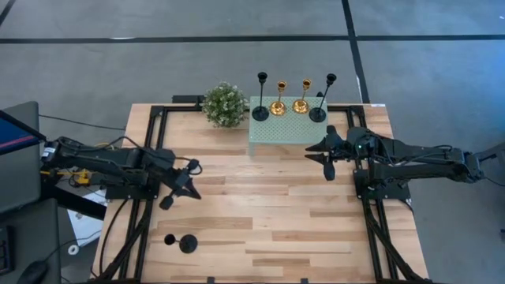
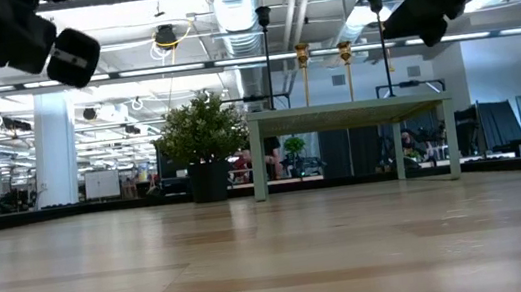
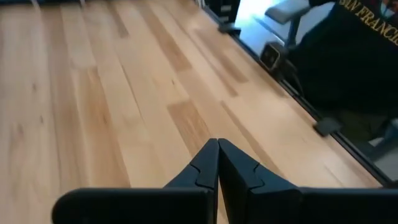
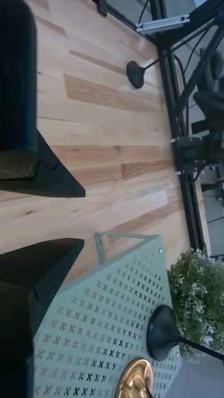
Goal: Pick & Place candle stick holders
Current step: Put the black candle holder on the shelf
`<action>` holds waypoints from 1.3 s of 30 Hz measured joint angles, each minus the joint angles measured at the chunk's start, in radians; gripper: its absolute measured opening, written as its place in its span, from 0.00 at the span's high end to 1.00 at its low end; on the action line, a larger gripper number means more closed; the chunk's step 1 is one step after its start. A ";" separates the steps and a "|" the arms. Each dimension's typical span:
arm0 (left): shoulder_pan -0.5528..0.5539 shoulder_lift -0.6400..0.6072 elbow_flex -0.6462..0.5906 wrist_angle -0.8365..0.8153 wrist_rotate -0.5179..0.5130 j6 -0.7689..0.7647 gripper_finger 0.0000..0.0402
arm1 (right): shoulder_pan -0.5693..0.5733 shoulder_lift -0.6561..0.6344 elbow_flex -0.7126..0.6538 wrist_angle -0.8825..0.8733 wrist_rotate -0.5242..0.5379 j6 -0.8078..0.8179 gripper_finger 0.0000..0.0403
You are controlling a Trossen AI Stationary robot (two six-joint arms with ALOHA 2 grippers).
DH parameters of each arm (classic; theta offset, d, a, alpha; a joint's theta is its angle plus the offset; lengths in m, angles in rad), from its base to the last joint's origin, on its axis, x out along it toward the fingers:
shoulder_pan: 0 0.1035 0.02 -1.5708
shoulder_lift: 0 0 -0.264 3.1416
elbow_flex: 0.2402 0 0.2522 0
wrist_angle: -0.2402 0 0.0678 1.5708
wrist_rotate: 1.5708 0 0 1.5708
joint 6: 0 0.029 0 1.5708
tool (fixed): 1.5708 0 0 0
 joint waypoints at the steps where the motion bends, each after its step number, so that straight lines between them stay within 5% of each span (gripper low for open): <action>1: 0.000 0.000 0.000 -0.014 0.003 -0.009 0.98 | 0.000 0.000 0.000 0.000 0.000 0.000 0.73; 9: 0.000 0.002 0.000 -0.045 0.117 -0.006 0.98 | 0.000 0.000 0.000 -0.005 0.000 0.059 0.73; 27: -0.081 0.001 -0.167 0.083 0.122 -0.008 0.98 | 0.000 0.000 0.000 -0.017 0.000 0.061 0.73; 39: -0.168 0.001 -0.217 0.107 0.333 0.004 0.98 | 0.000 0.000 0.000 -0.015 0.000 0.061 0.73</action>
